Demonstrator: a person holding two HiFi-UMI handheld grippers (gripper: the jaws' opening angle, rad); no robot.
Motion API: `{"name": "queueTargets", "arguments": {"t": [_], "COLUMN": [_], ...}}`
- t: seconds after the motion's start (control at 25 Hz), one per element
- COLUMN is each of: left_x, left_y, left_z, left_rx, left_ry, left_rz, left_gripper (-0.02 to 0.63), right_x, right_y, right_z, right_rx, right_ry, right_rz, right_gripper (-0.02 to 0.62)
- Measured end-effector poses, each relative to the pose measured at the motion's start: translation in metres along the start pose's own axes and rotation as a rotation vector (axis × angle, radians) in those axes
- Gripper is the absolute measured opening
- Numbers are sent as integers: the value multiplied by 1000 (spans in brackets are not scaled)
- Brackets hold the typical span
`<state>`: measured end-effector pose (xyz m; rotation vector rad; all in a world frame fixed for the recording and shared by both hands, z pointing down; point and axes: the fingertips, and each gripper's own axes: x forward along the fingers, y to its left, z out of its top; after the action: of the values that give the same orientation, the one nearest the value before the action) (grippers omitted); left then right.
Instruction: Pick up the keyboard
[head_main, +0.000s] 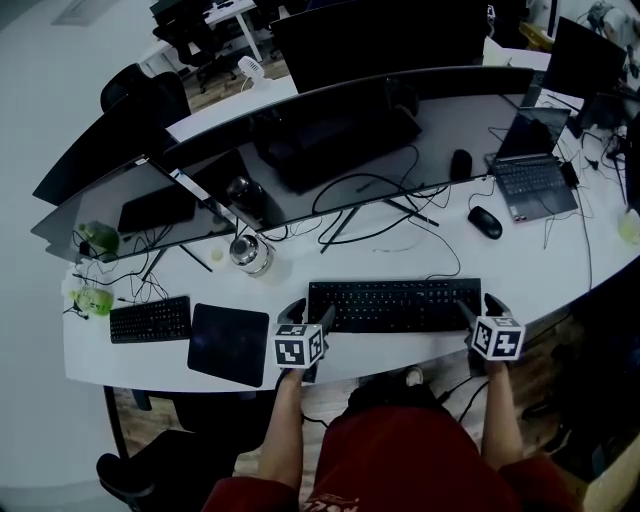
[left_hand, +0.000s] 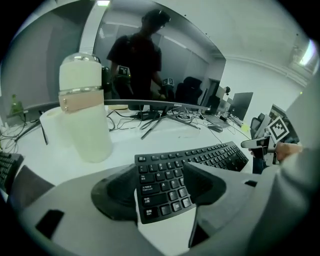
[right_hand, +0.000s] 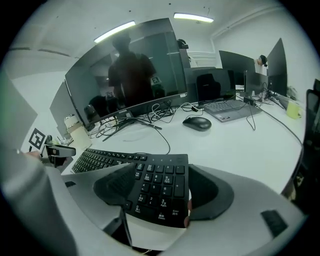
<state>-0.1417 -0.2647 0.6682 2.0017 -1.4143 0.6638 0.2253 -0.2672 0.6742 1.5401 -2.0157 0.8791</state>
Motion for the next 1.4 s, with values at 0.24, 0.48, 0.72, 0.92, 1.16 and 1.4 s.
{"name": "queueTargets", "arguments": {"t": [0.24, 0.48, 0.72, 0.92, 1.16, 1.4], "left_x": [15, 26, 31, 34, 35, 34], "left_y": [8, 17, 10, 7, 7, 8], "left_z": [-17, -30, -34, -36, -37, -38], "left_rx": [-47, -81, -87, -80, -87, -81], "left_ry": [59, 110, 136, 149, 169, 173], "left_rz": [-30, -38, -77, -71, -77, -72], "left_gripper": [305, 321, 322, 322, 321, 321], "right_x": [13, 22, 29, 33, 32, 32], "right_y": [-6, -9, -7, -4, -5, -6], "right_z": [-15, -21, -28, -30, -29, -30], "right_rx": [28, 42, 52, 40, 43, 42], "right_ry": [51, 83, 122, 143, 154, 152], "right_rz": [11, 12, 34, 52, 51, 51], "right_gripper": [343, 360, 367, 365, 367, 365]}}
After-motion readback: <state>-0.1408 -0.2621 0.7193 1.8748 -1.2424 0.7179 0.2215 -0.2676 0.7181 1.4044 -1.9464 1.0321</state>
